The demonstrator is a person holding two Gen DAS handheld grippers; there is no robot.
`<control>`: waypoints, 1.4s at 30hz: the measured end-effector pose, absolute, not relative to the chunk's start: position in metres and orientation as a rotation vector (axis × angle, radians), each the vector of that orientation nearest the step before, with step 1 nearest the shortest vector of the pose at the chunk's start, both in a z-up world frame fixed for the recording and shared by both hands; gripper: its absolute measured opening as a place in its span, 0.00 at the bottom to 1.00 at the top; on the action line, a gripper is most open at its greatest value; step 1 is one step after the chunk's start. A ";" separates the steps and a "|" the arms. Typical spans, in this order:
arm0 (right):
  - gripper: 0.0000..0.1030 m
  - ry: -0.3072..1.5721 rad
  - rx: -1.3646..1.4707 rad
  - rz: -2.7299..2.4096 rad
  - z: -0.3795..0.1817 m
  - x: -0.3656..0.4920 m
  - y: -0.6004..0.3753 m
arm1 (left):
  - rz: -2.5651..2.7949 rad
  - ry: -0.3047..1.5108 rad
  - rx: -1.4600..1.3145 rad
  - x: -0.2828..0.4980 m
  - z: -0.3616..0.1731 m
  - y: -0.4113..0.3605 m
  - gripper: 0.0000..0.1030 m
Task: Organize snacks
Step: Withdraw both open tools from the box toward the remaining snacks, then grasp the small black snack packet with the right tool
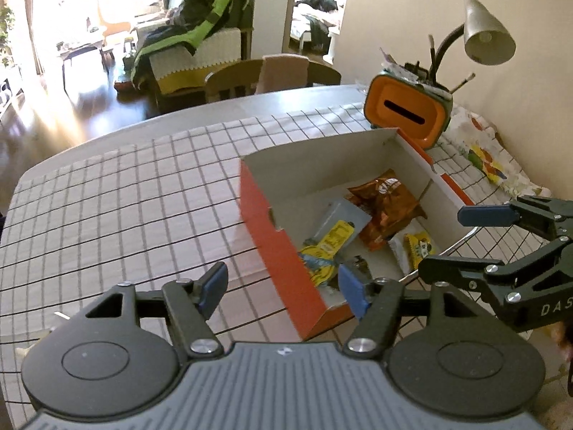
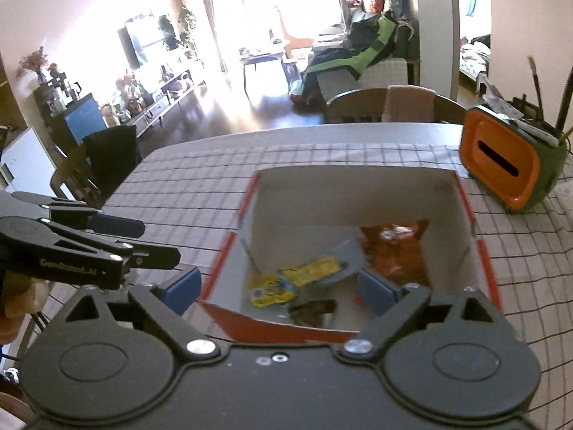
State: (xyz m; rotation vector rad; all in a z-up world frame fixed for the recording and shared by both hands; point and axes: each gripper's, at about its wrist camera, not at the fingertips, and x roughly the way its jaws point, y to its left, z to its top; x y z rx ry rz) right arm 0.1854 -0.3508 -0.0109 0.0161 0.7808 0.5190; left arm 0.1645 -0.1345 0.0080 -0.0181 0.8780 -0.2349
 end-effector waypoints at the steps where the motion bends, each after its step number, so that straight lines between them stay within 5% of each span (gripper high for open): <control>1: 0.94 0.776 0.017 0.524 -0.011 0.183 -0.345 | -0.235 0.870 -0.022 0.160 0.010 -0.128 0.70; 10: 1.00 0.716 0.001 0.584 -0.004 0.159 -0.285 | -0.181 0.805 -0.041 0.117 0.015 -0.065 0.80; 32: 0.99 0.820 -0.153 0.792 -0.056 0.133 -0.128 | 0.027 0.927 -0.096 0.082 -0.057 0.096 0.81; 42: 0.90 0.894 -0.338 0.906 -0.095 0.127 -0.068 | 0.114 1.050 -0.136 0.095 -0.109 0.128 0.81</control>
